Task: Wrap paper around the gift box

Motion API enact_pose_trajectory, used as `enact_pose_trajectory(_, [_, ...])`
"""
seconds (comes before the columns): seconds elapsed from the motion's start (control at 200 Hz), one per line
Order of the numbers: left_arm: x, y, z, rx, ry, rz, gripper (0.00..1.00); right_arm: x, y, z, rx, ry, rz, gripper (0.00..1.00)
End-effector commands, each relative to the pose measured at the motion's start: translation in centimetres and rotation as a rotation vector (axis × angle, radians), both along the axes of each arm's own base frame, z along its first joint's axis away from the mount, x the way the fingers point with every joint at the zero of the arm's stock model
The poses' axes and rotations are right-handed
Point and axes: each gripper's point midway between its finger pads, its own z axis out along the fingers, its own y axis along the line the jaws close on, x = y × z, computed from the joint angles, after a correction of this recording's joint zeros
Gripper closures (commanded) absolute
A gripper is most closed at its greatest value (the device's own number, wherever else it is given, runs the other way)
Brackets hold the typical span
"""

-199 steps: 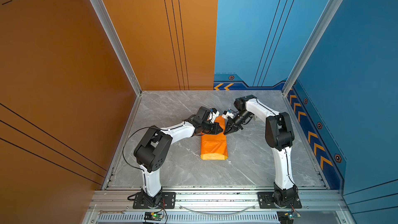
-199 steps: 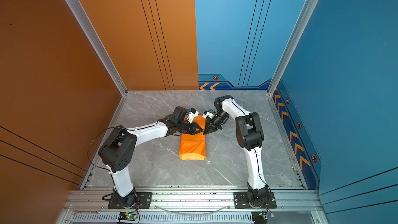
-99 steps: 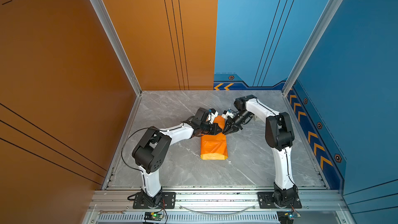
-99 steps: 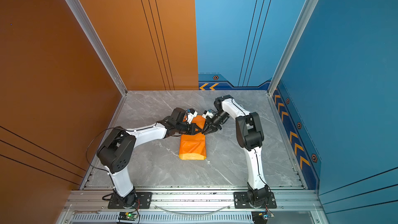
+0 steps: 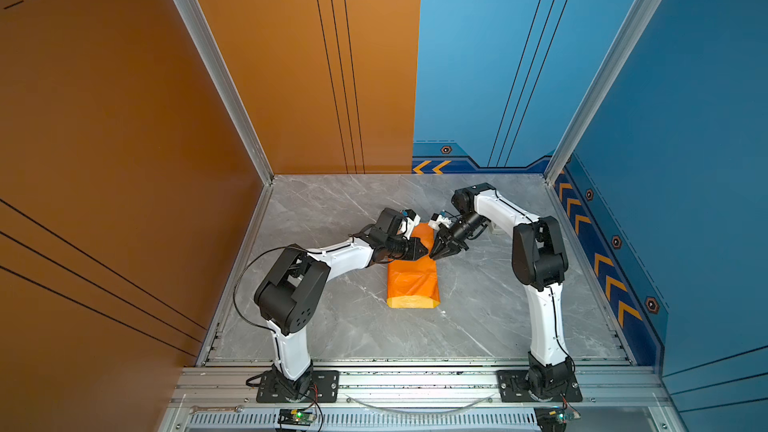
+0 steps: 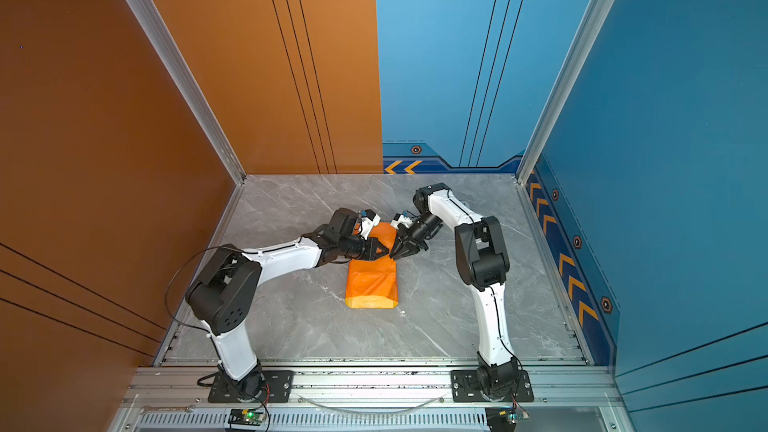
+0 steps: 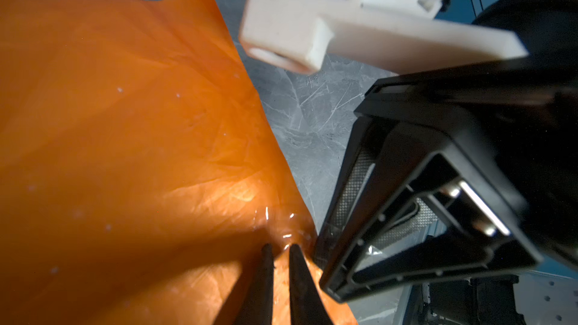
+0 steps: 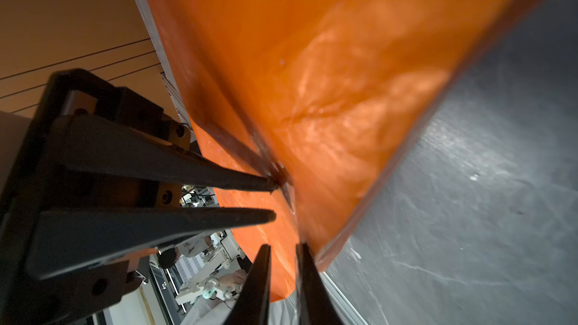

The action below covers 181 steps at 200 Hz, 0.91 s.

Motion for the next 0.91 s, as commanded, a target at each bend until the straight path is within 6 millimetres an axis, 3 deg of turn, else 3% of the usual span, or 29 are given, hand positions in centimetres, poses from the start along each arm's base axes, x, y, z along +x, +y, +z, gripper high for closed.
enact_pose_trajectory(0.0, [-0.3,1.2,-0.8,0.027,0.043,0.034,0.86,0.6,-1.4,-1.2,-0.071,-0.032,-0.001,0.86])
enact_pose_trajectory(0.21, [0.5,-0.2,3.6,-0.077,-0.036,0.004,0.86,0.6,-1.3,-1.6,-0.073,-0.023,0.002,0.93])
enact_pose_trajectory(0.386, [0.8,-1.3,5.1,-0.126,-0.070,-0.026,0.86,0.6,-1.2,-1.9,-0.073,-0.020,0.006,0.95])
enact_pose_trajectory(0.681, [1.7,-2.2,2.7,-0.098,-0.031,-0.015,0.87,0.5,-1.2,-1.9,-0.073,-0.018,0.006,0.95])
enact_pose_trajectory(0.901, [0.9,-1.0,-0.8,-0.037,0.033,0.007,0.87,0.7,-1.3,-1.8,-0.067,-0.020,0.002,0.95])
